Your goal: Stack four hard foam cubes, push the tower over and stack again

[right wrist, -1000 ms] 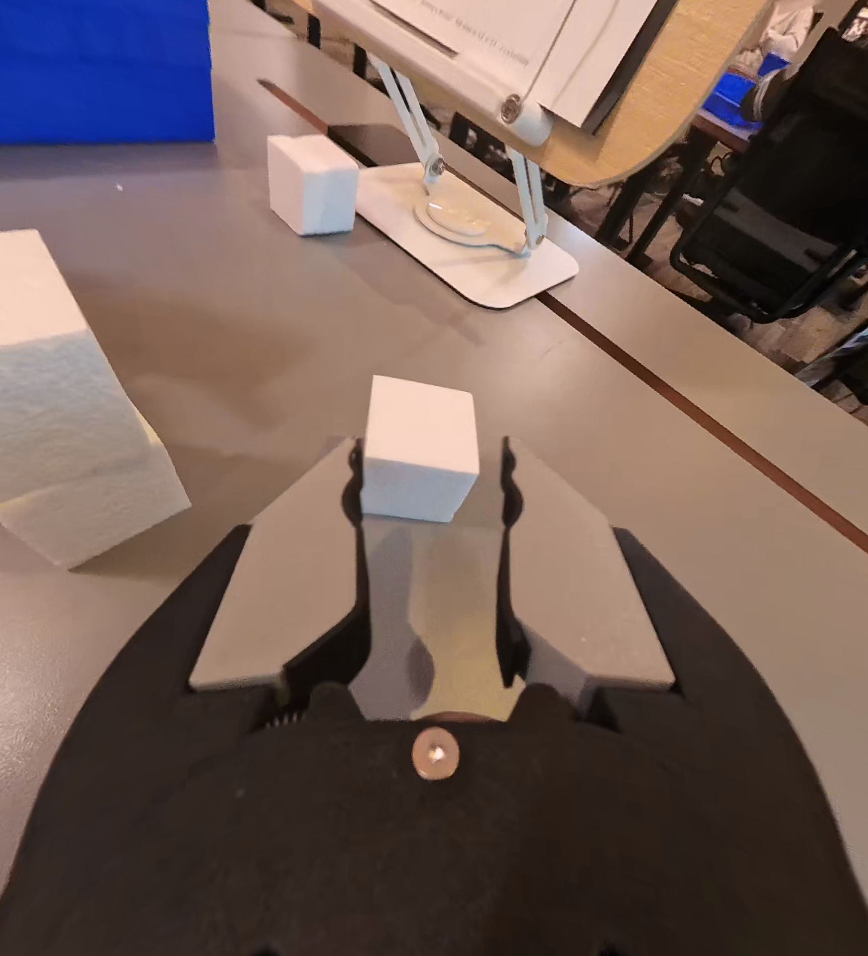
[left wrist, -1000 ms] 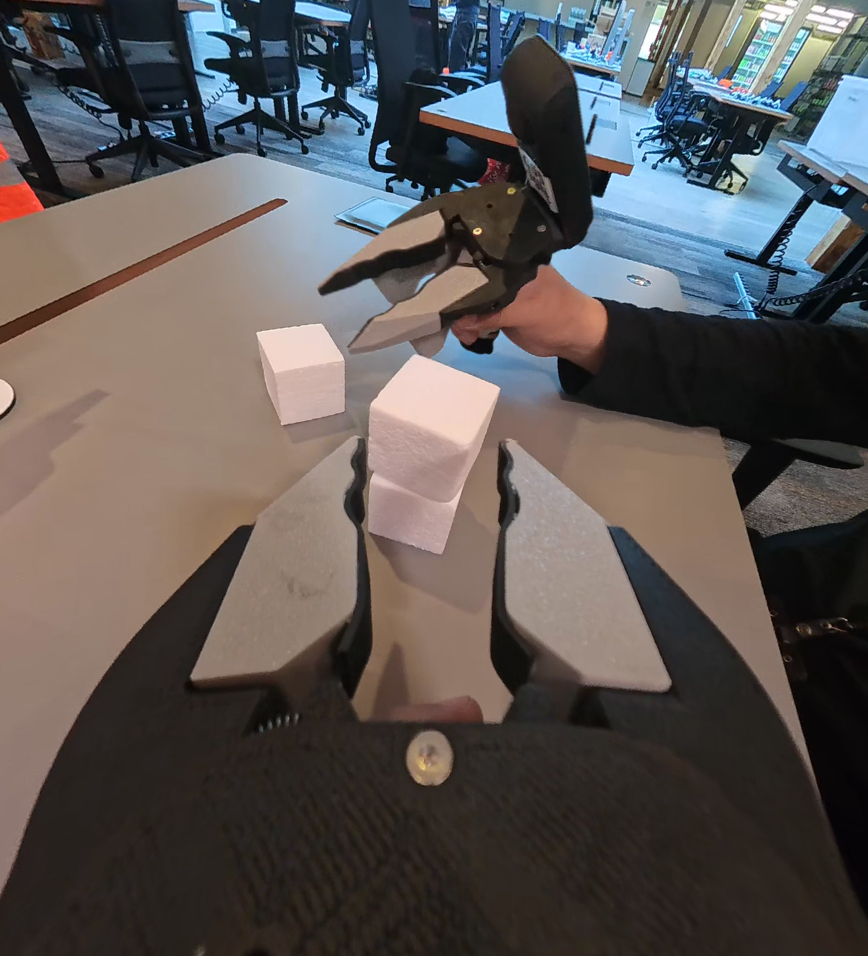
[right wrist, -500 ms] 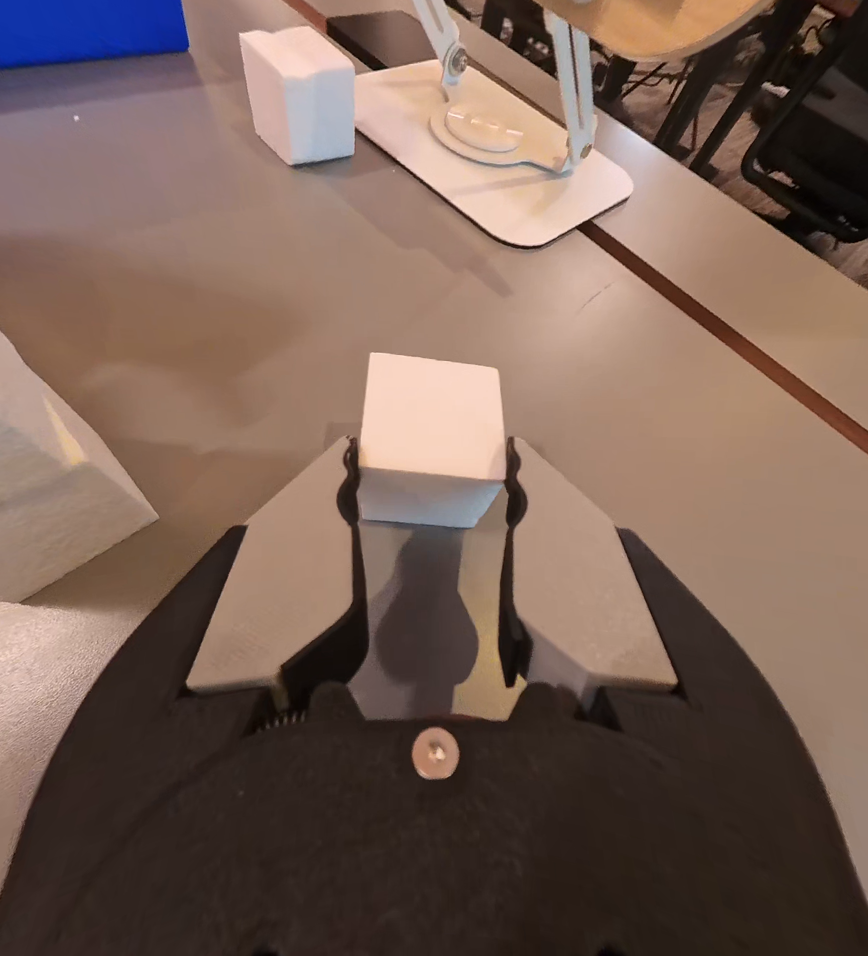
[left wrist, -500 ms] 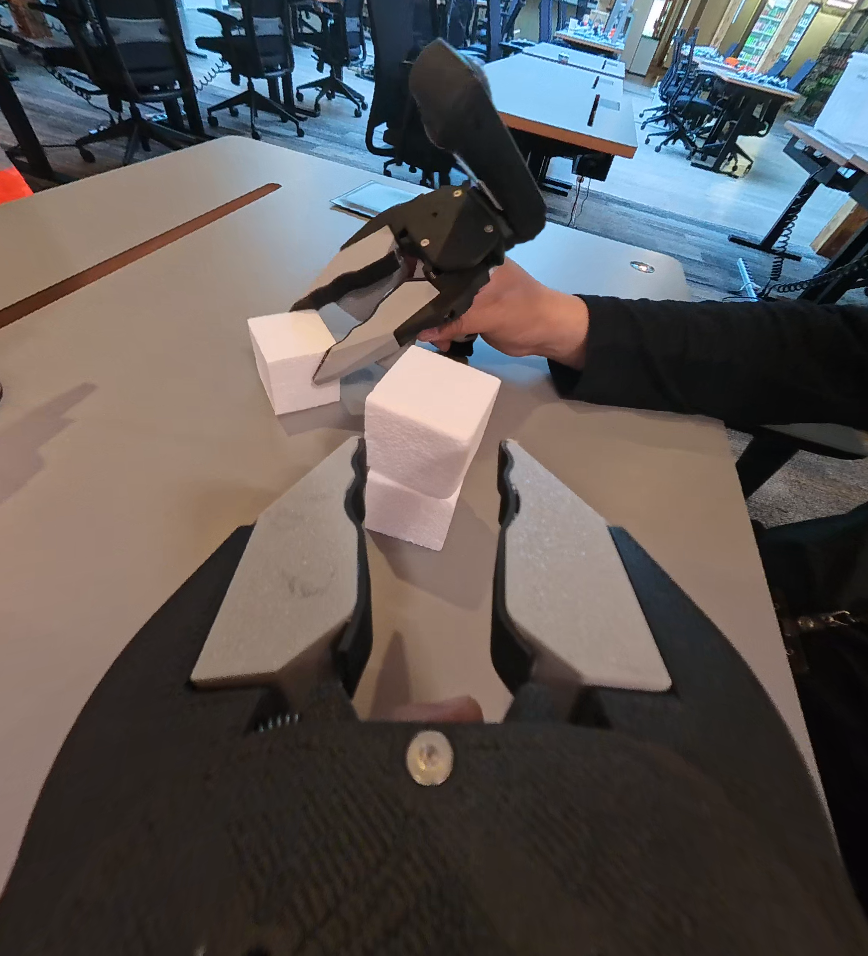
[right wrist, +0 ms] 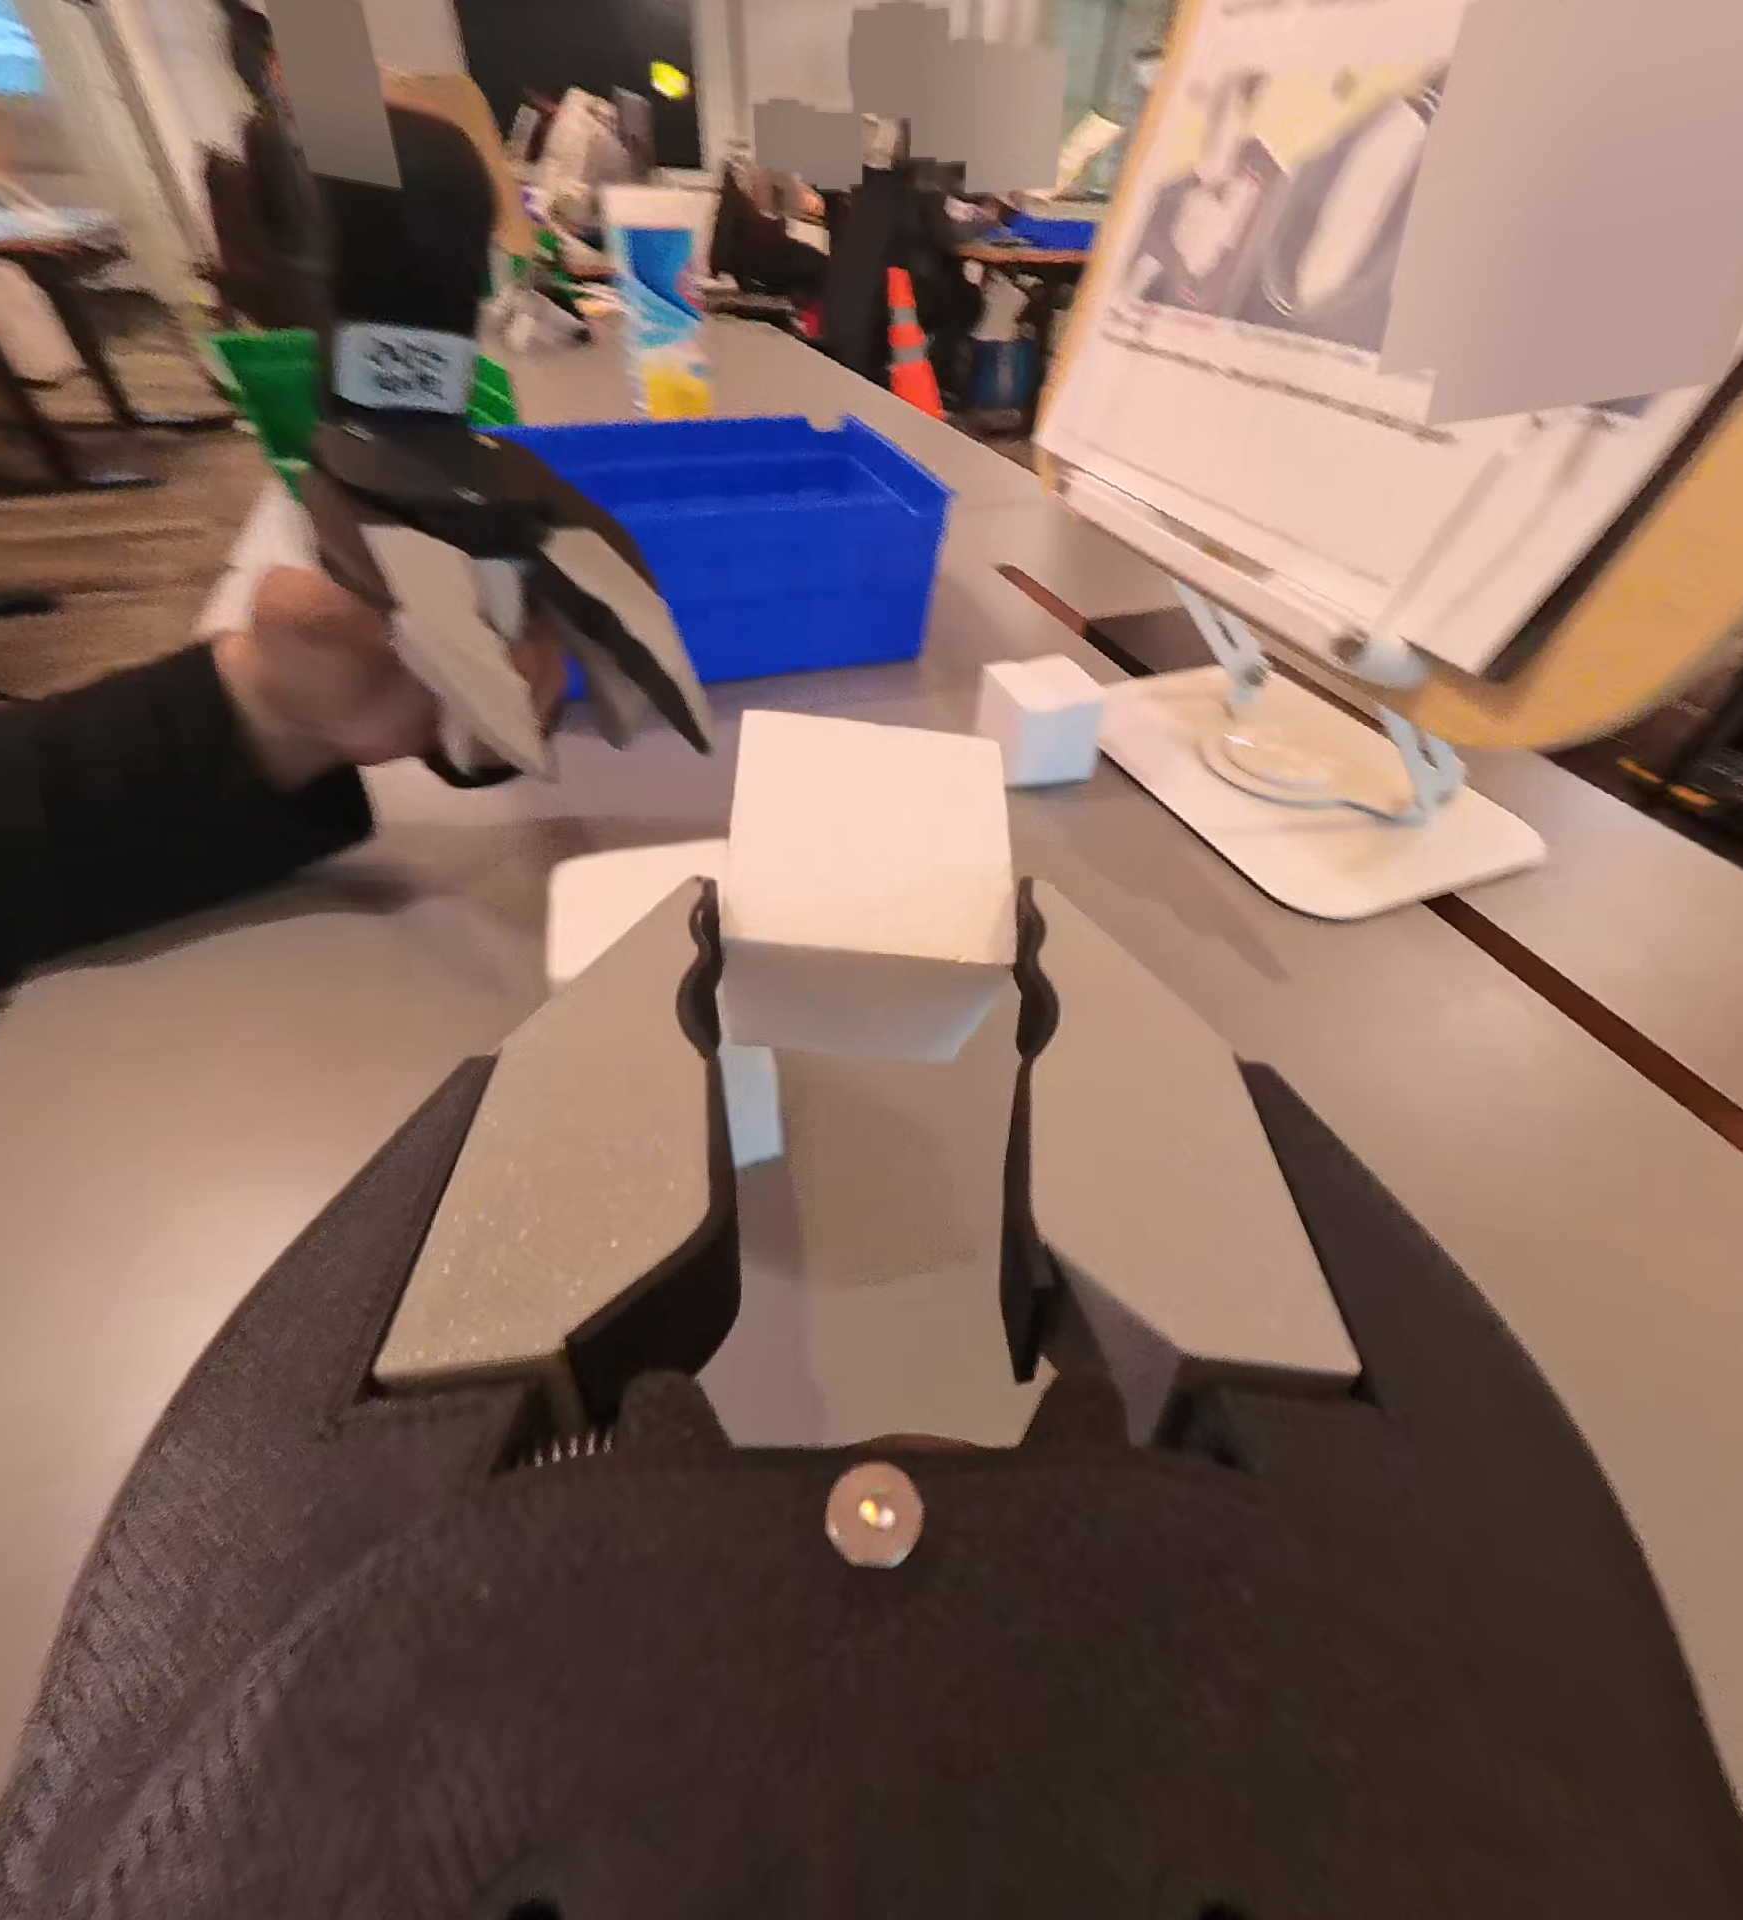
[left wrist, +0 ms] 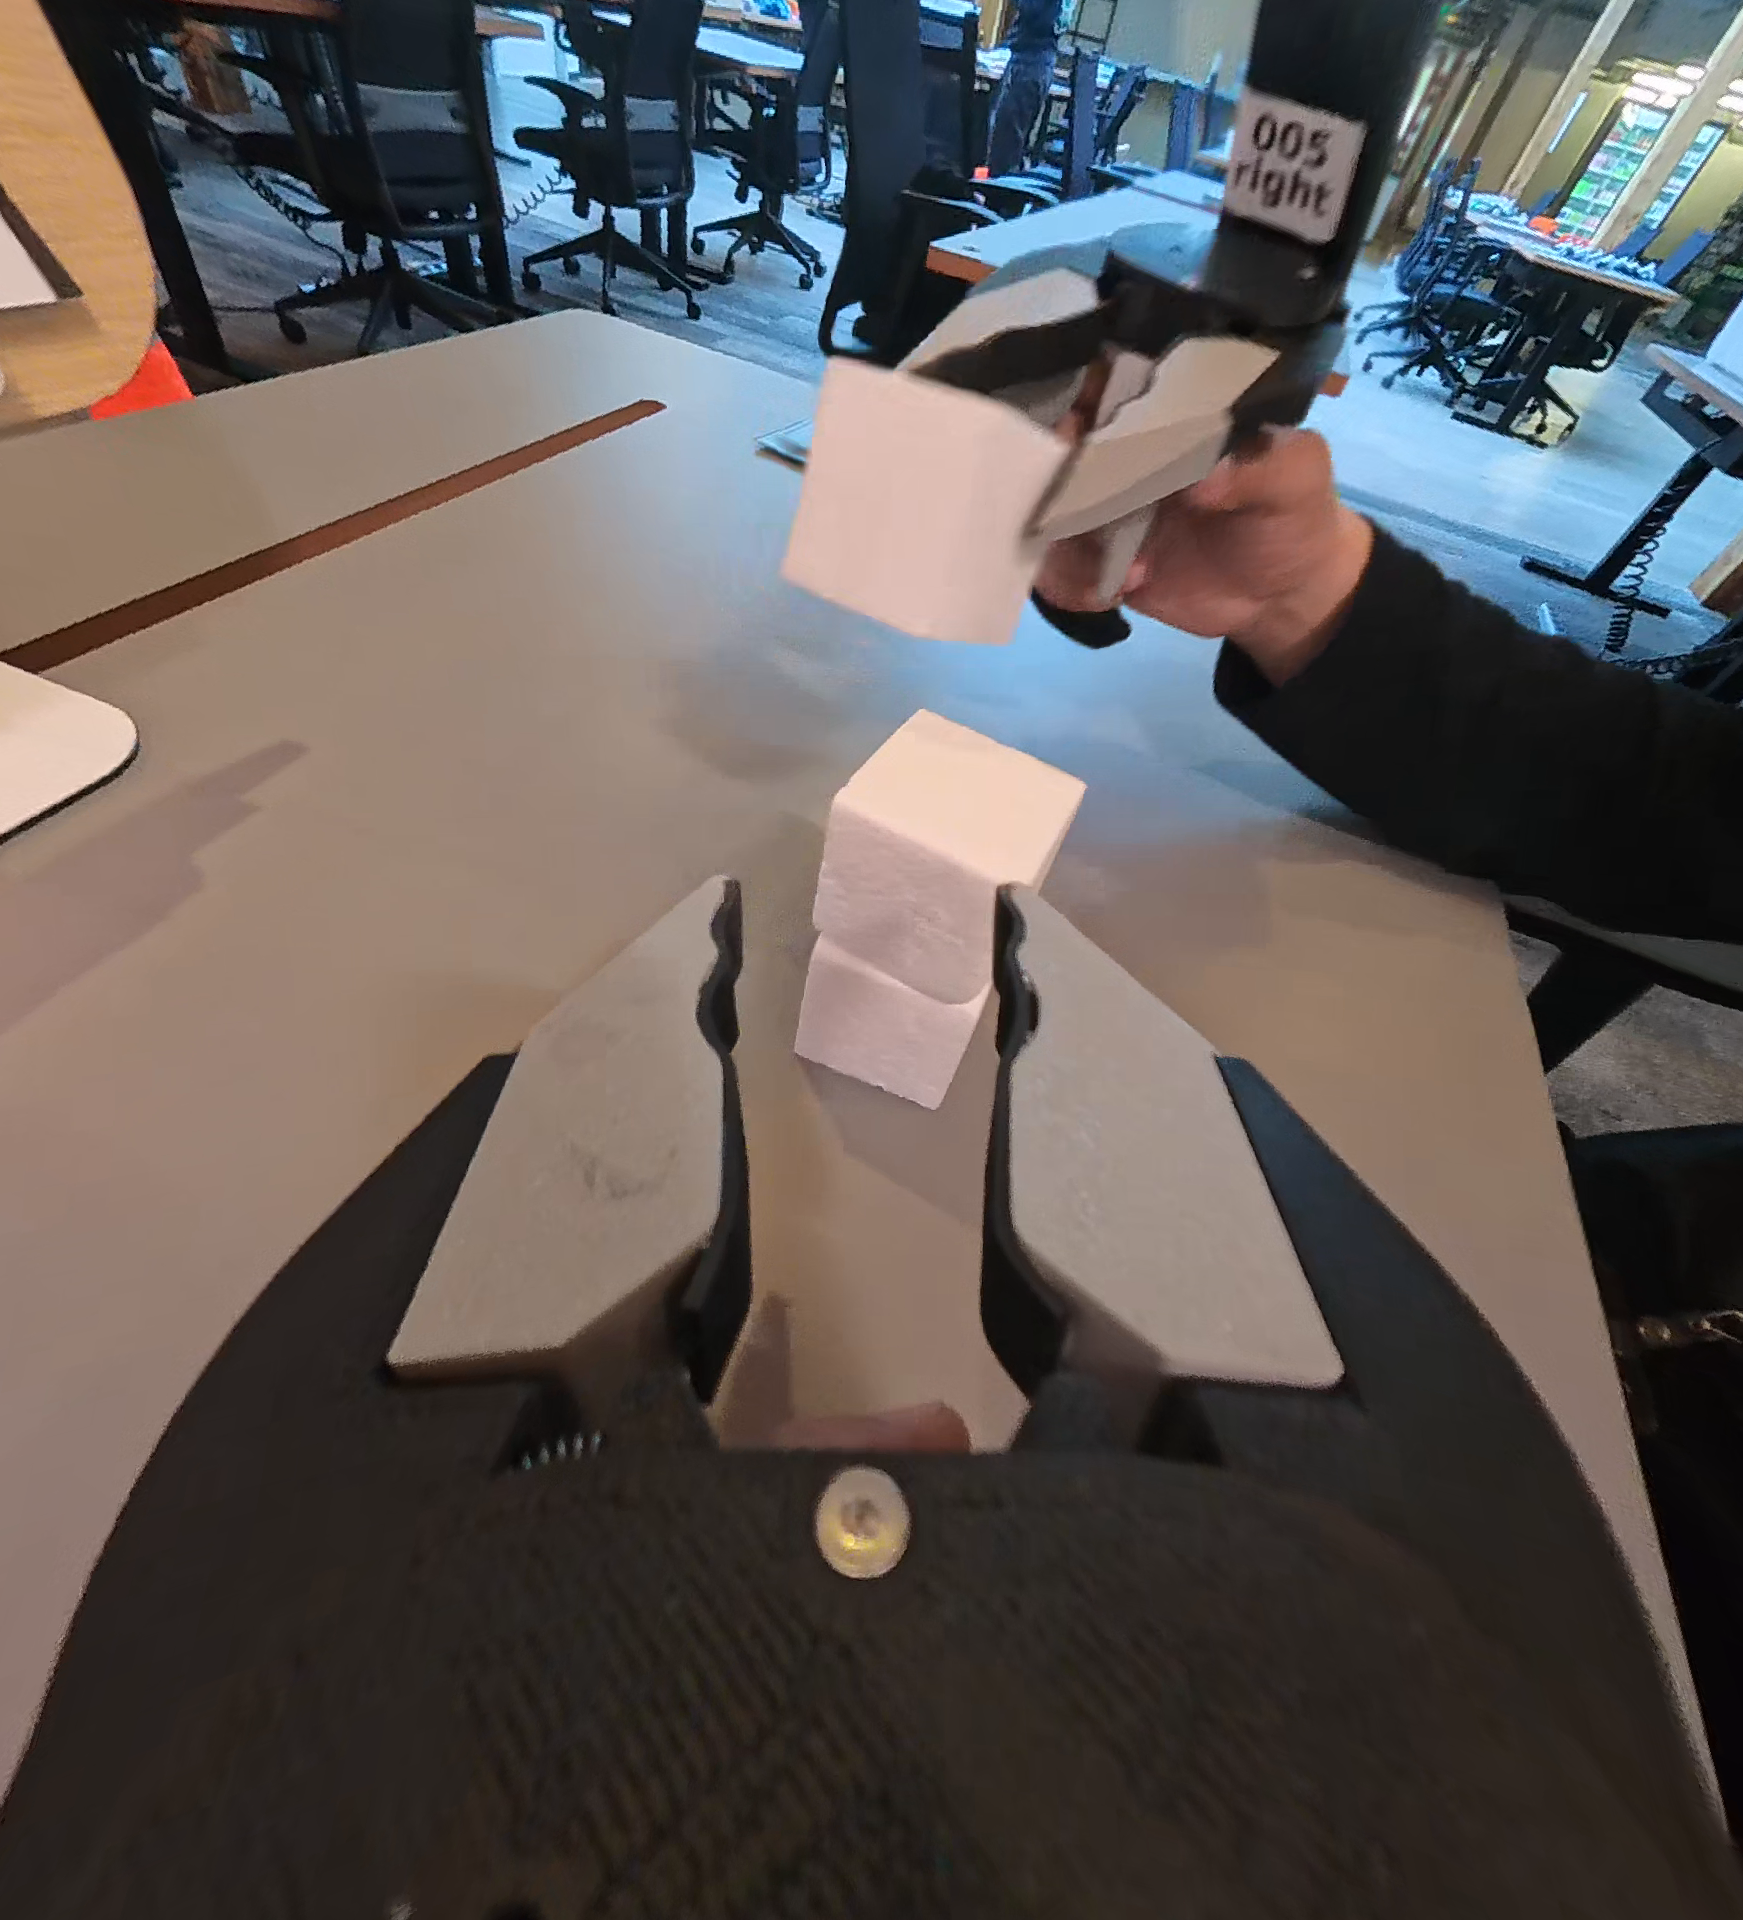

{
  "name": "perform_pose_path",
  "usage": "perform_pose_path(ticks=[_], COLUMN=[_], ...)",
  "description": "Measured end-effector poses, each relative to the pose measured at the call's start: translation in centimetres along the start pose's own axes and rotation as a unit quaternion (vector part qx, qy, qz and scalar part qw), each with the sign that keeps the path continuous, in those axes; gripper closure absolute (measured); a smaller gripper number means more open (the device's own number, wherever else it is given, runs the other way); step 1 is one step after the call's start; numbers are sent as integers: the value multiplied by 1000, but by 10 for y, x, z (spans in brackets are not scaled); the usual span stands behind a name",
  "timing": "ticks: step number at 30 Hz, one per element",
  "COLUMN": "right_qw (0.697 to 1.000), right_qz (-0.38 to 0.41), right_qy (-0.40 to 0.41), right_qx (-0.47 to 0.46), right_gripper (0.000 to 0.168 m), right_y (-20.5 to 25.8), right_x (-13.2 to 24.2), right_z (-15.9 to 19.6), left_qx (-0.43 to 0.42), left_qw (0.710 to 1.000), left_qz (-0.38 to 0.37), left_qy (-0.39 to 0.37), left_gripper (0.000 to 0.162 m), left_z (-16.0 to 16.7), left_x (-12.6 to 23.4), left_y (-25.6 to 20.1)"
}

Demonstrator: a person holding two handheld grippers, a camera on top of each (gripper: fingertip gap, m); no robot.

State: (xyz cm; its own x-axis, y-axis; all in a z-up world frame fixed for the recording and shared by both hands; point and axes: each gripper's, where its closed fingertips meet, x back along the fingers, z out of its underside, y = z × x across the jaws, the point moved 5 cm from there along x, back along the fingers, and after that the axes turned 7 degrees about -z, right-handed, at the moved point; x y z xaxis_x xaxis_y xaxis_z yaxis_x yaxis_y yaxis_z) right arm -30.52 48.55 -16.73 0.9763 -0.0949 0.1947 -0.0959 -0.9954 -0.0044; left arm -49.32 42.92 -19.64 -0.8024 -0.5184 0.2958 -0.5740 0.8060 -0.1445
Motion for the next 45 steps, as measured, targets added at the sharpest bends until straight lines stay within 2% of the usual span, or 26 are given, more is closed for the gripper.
perform_pose_path(ticks=[7, 11, 14, 20, 26, 45], right_qw=[994, 986, 983, 981, 984, 981], right_qz=[-95, -129, -151, -142, -144, -135], right_qy=[19, 71, 81, 105, 78, 110], right_qx=[60, 78, 69, 77, 75, 83], right_gripper=[114, 114, 114, 114, 114, 114], right_y=[30, 31, 31, 35, 39, 38], right_x=[-15, -31, -41, -44, -39, -45], right_z=[-29, -26, -26, -11, -23, -16], left_qx=[5, 8, 12, 32, 50, 57], left_qw=[1000, 1000, 1000, 998, 997, 997], left_qz=[-13, -18, -26, -53, -49, -43], left_qy=[6, 10, 12, 8, -19, -10], left_gripper=[116, 116, 116, 117, 117, 117], left_z=[0, 2, 2, 1, -4, 0], left_x=[-1, -2, -2, 2, 7, 5], left_y=[3, 5, 7, 17, 19, 20])
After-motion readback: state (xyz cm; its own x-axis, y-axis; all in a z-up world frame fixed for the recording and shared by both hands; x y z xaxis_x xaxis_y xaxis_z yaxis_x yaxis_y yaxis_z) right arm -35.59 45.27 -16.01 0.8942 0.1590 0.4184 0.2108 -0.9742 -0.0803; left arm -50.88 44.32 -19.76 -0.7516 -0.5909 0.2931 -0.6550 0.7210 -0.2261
